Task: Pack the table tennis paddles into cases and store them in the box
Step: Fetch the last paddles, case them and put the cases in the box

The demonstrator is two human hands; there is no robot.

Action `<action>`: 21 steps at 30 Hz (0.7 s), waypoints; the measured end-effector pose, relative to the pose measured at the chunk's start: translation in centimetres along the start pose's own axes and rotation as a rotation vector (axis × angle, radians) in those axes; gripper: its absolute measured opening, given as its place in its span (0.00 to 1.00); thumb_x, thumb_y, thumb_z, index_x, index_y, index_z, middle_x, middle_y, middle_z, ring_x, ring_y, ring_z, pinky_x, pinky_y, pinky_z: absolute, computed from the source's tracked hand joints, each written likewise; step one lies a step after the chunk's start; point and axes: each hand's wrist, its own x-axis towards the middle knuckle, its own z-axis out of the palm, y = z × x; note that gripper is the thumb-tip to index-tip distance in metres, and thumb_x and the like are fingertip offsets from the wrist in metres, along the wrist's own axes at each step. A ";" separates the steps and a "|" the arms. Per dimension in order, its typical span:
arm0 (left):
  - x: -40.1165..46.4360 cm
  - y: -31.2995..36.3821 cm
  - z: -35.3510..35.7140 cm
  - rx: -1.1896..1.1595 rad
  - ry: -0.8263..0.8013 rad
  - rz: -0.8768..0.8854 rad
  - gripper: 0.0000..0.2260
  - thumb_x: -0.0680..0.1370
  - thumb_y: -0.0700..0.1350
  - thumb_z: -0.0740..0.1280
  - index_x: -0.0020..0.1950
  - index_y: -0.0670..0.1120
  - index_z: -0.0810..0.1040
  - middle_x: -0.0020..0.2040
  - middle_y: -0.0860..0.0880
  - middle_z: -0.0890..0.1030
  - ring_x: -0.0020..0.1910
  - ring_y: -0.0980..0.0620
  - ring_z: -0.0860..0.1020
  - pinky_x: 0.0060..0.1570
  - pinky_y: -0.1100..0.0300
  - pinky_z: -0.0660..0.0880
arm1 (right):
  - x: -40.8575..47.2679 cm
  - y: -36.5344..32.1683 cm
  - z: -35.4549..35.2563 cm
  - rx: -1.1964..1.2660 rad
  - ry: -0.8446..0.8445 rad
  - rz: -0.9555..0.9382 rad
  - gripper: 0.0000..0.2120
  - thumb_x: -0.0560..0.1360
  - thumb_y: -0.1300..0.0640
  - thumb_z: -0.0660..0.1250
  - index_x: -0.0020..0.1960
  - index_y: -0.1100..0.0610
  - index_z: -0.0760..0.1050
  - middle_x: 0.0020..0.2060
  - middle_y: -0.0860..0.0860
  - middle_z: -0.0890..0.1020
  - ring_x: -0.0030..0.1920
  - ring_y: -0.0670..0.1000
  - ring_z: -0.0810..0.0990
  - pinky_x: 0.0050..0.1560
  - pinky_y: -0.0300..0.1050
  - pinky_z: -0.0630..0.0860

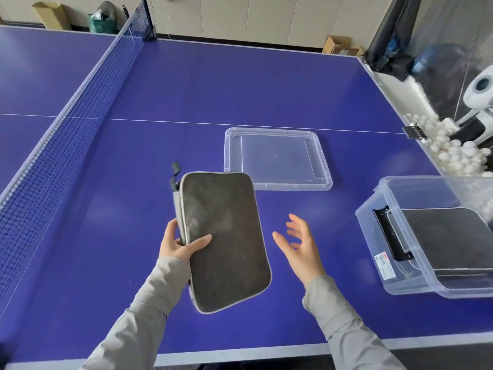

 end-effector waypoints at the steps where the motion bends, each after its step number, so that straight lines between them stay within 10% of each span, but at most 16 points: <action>1: -0.1 -0.3 0.0 -0.087 0.057 -0.021 0.25 0.58 0.42 0.78 0.51 0.57 0.74 0.37 0.46 0.85 0.33 0.46 0.83 0.29 0.56 0.78 | -0.5 0.4 0.3 0.060 0.002 0.064 0.25 0.72 0.53 0.72 0.66 0.46 0.67 0.62 0.48 0.73 0.59 0.45 0.75 0.56 0.40 0.71; 10: 0.2 -3.2 2.8 -0.601 0.280 -0.175 0.23 0.68 0.40 0.74 0.57 0.52 0.69 0.38 0.53 0.85 0.34 0.53 0.84 0.29 0.54 0.78 | -2.9 0.6 4.8 0.728 -0.082 0.391 0.29 0.71 0.52 0.72 0.68 0.45 0.63 0.55 0.52 0.83 0.57 0.51 0.81 0.57 0.49 0.76; 21: -0.8 -3.3 1.3 -0.480 -0.042 -0.273 0.11 0.67 0.45 0.72 0.46 0.52 0.75 0.38 0.52 0.84 0.34 0.49 0.83 0.33 0.54 0.80 | -2.7 -0.2 3.1 0.746 0.087 0.317 0.26 0.67 0.58 0.75 0.61 0.46 0.69 0.47 0.52 0.86 0.52 0.52 0.83 0.55 0.51 0.78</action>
